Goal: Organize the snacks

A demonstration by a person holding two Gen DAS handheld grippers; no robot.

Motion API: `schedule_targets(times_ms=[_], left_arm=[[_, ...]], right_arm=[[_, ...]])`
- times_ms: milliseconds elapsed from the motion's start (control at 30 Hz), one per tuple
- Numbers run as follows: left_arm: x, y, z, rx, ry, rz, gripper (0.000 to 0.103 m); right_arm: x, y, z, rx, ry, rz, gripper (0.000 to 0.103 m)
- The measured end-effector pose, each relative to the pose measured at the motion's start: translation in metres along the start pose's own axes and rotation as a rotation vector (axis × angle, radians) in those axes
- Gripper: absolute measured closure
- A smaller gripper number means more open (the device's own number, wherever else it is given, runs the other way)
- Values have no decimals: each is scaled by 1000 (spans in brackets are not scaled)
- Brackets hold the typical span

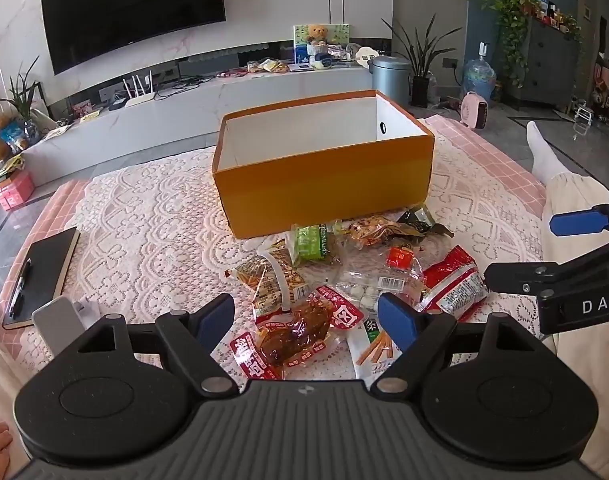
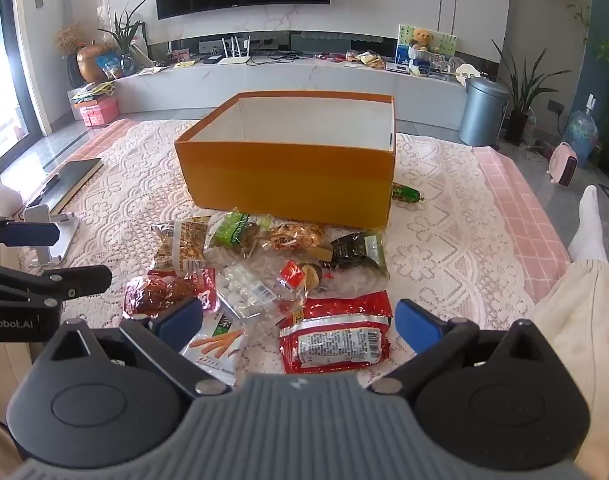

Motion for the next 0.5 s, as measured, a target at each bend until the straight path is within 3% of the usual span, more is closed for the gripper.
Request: schedule_targets(times_ms=[500], left_arm=[[-1, -1, 0, -8, -4, -18, 8]], right_arm=[[0, -1, -1, 6, 0, -6, 4]])
Point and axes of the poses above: each gripper's, at about its wrist camera, not at the fingertips, and z roughly against the way its jaws point, x to its left, y to its underside, the point moved 4 cm from there along -z, roughly the way its jaws point, and after that the axes turned 2 degrees about -x, right-handed, at the moved point
